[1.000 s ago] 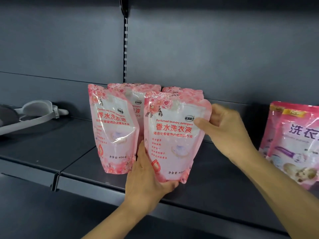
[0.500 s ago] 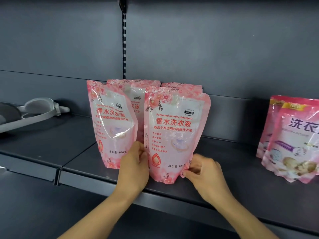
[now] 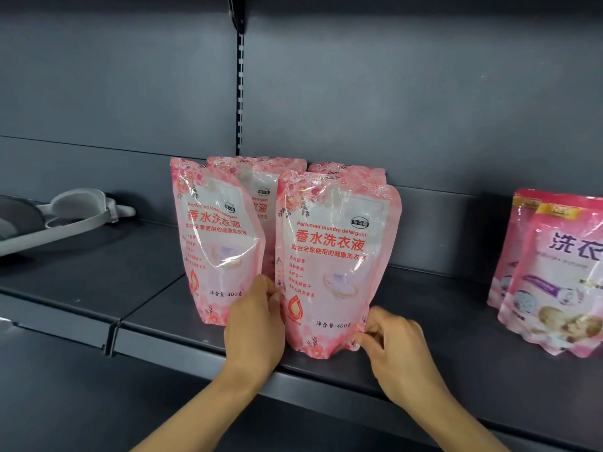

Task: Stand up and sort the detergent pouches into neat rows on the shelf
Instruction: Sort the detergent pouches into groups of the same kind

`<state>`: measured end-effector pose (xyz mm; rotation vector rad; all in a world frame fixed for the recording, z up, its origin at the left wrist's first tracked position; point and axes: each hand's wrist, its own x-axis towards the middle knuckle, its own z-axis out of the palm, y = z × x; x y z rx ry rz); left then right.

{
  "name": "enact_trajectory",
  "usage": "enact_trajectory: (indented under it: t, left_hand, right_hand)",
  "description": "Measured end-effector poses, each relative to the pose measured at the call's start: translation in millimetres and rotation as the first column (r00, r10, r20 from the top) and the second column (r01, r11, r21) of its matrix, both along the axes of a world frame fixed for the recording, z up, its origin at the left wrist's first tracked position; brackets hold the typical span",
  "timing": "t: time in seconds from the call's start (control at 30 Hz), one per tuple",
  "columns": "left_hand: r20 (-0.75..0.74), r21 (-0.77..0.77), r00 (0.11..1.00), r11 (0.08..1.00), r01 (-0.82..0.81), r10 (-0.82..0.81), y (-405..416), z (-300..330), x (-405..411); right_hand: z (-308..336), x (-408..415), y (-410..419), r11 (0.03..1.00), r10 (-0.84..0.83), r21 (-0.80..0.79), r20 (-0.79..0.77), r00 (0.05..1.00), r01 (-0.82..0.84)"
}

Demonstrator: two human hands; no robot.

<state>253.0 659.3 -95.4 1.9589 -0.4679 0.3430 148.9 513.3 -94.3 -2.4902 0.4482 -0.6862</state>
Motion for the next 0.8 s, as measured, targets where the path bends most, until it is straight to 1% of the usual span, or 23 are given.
enact_trajectory:
  t: [0.37, 0.57, 0.7, 0.77, 0.8]
  left_hand:
    - [0.000, -0.032, 0.995, 0.995, 0.098, -0.098, 5, -2, -3]
    - [-0.021, -0.036, 0.985, 0.985, 0.168, -0.169, 8, -3, -6]
    - [-0.037, -0.046, 0.983, 0.983, 0.177, -0.179, 10, -1, -10]
    - [-0.025, -0.028, 0.986, 0.986, 0.163, -0.164, 13, 0, -13]
    - [-0.013, -0.017, 0.988, 0.988, 0.154, -0.154, 16, 1, -14]
  right_hand:
    - [2, -2, 1, 0.997, 0.071, -0.010, 0.022, 0.997, -0.071]
    - [1, -4, 1, 0.998, 0.055, 0.028, 0.021, 0.998, -0.055]
    - [3, -6, 5, 0.997, 0.046, 0.056, 0.028, 0.999, -0.048]
    - [8, -10, 9, 0.998, -0.014, 0.059, 0.088, 0.996, 0.009]
    - [12, -13, 12, 0.997, -0.064, 0.057, 0.149, 0.987, 0.056]
